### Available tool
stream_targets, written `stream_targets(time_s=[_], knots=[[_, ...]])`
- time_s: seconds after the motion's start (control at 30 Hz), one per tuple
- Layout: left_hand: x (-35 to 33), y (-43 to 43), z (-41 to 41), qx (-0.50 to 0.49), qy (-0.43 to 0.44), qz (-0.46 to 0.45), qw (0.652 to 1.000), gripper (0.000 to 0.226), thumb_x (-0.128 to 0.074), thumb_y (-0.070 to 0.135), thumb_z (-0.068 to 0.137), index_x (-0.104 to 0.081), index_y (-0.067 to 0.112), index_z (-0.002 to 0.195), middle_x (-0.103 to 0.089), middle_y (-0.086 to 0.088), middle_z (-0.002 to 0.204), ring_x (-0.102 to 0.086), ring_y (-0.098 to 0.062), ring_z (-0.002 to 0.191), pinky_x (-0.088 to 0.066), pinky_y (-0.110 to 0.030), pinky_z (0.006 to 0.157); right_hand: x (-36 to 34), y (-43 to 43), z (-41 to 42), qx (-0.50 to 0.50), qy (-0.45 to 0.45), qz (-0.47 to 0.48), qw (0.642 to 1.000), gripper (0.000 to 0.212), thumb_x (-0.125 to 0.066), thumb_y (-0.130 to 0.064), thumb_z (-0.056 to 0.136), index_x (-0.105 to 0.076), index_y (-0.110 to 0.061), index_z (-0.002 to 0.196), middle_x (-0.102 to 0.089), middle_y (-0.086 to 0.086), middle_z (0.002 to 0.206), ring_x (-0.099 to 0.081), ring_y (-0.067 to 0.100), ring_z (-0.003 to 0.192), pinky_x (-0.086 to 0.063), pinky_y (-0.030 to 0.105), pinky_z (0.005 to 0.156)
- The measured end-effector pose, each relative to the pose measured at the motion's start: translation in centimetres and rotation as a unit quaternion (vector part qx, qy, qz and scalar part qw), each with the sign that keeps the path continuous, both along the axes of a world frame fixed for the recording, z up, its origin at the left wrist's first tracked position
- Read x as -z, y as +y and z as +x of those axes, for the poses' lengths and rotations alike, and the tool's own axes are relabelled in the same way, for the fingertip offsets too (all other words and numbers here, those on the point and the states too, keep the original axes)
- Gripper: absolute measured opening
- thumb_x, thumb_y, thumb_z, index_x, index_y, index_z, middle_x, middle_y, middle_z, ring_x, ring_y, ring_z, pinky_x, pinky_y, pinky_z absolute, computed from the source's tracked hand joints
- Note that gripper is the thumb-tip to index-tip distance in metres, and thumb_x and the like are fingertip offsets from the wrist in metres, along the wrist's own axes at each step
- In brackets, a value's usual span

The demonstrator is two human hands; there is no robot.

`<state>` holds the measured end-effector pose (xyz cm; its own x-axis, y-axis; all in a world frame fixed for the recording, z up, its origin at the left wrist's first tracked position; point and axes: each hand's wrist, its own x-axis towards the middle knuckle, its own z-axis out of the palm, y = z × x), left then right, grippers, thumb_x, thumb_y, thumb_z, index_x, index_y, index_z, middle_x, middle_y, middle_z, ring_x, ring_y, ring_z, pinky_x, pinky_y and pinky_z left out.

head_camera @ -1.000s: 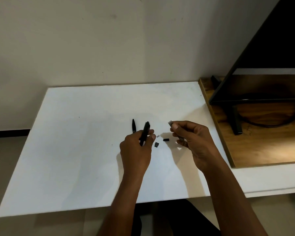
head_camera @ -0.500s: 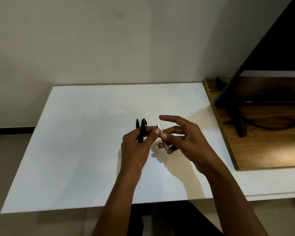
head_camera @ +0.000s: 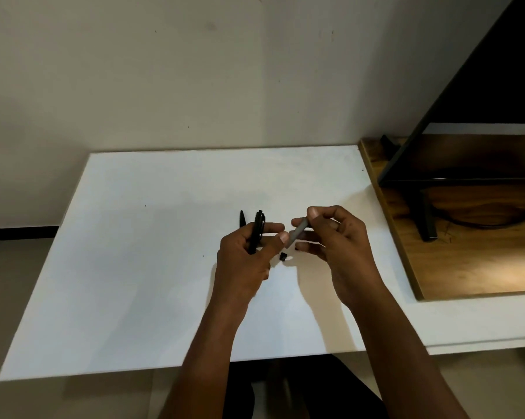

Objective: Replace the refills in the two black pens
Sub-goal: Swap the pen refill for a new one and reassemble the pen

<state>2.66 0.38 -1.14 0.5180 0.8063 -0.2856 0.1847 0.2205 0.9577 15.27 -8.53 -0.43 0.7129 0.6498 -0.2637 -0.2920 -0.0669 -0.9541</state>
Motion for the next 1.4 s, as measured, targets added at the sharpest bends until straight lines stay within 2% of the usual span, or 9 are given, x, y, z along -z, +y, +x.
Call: stream_targets(time_s=[0.17, 0.3, 0.43, 0.53, 0.7, 0.87, 1.13, 1.3, 1.4], knots=[[-0.5, 0.2, 0.0, -0.009, -0.019, 0.007, 1.0, 0.016, -0.082, 0.027, 0.079, -0.079, 0.025, 0.094, -0.073, 0.01, 0.07, -0.053, -0.002, 0.047, -0.044, -0.015, 0.046, 0.0, -0.1, 0.3, 0.055, 0.209, 0.061, 0.975, 0.013, -0.069, -0.008, 0.089, -0.075, 0.0, 0.097, -0.077, 0.013, 0.089, -0.076, 0.023, 0.086, -0.062, 0.029, 0.078], [-0.6, 0.1, 0.0, 0.002, 0.008, 0.042, 0.999, 0.015, -0.08, 0.039, 0.078, -0.079, 0.026, 0.087, -0.074, 0.006, 0.069, -0.05, -0.005, 0.043, -0.042, -0.015, 0.043, 0.1, 0.0, 0.4, 0.082, 0.255, 0.086, 0.96, 0.017, -0.069, -0.002, 0.087, -0.071, 0.006, 0.102, -0.076, 0.019, 0.092, -0.077, 0.032, 0.091, -0.063, 0.035, 0.079], [-0.8, 0.2, -0.2, -0.005, 0.006, 0.065, 0.998, 0.01, -0.084, 0.031, 0.076, -0.078, 0.029, 0.084, -0.073, 0.014, 0.064, -0.053, -0.003, 0.041, -0.043, -0.015, 0.042, 0.3, 0.0, 0.2, 0.073, 0.268, 0.079, 0.957, 0.018, -0.071, -0.001, 0.084, -0.071, 0.006, 0.1, -0.076, 0.019, 0.091, -0.077, 0.031, 0.09, -0.063, 0.034, 0.073], [-0.8, 0.4, -0.4, -0.067, -0.007, 0.089, 0.994, 0.011, -0.085, 0.024, 0.077, -0.078, 0.031, 0.081, -0.076, 0.016, 0.072, -0.054, -0.003, 0.047, -0.046, -0.017, 0.045, 0.1, -0.4, 0.5, 0.013, 0.248, 0.049, 0.967, 0.022, -0.079, -0.005, 0.072, -0.077, 0.003, 0.092, -0.077, 0.018, 0.093, -0.077, 0.031, 0.089, -0.063, 0.032, 0.073], [-0.7, 0.9, -0.6, -0.108, -0.037, 0.113, 0.987, 0.009, -0.083, 0.023, 0.078, -0.078, 0.027, 0.084, -0.076, 0.016, 0.077, -0.056, -0.013, 0.06, -0.053, -0.036, 0.07, 0.4, -0.5, 0.5, -0.035, 0.216, -0.005, 0.976, 0.022, -0.079, -0.003, 0.064, -0.08, 0.003, 0.086, -0.077, 0.02, 0.089, -0.077, 0.029, 0.082, -0.062, 0.026, 0.072], [-0.8, 0.9, -0.7, -0.119, -0.062, 0.133, 0.982, 0.01, -0.082, 0.021, 0.079, -0.077, 0.028, 0.083, -0.076, 0.012, 0.077, -0.061, -0.013, 0.056, -0.048, -0.011, 0.058, 0.6, -0.5, 0.3, -0.052, 0.234, -0.011, 0.971, 0.017, -0.074, 0.0, 0.075, -0.08, 0.003, 0.091, -0.077, 0.022, 0.094, -0.076, 0.028, 0.084, -0.062, 0.027, 0.074], [-0.3, 1.4, -1.0, -0.125, -0.045, 0.115, 0.984, 0.009, -0.079, 0.02, 0.083, -0.079, 0.018, 0.092, -0.078, 0.01, 0.084, -0.068, -0.009, 0.057, -0.051, -0.012, 0.061, 0.1, -0.5, 0.4, -0.035, 0.256, 0.027, 0.966, 0.026, -0.076, 0.001, 0.067, -0.078, 0.005, 0.093, -0.077, 0.021, 0.095, -0.077, 0.026, 0.084, -0.062, 0.025, 0.07], [-0.2, 1.4, -1.3, -0.104, -0.012, 0.119, 0.987, 0.006, -0.078, 0.019, 0.084, -0.08, 0.022, 0.089, -0.077, 0.017, 0.08, -0.067, -0.003, 0.054, -0.044, -0.004, 0.057, -0.2, -0.7, 0.6, -0.04, 0.206, 0.033, 0.977, 0.019, -0.078, -0.005, 0.067, -0.08, 0.0, 0.086, -0.077, 0.018, 0.086, -0.077, 0.025, 0.079, -0.061, 0.024, 0.069], [-0.2, 1.6, -1.5, -0.078, 0.004, 0.127, 0.989, 0.007, -0.077, 0.02, 0.084, -0.079, 0.026, 0.088, -0.077, 0.012, 0.079, -0.066, -0.001, 0.053, -0.044, -0.004, 0.059, -0.2, -0.8, 0.7, -0.046, 0.176, 0.032, 0.983, 0.017, -0.079, -0.008, 0.068, -0.081, -0.002, 0.083, -0.077, 0.018, 0.083, -0.077, 0.025, 0.077, -0.061, 0.025, 0.069]])
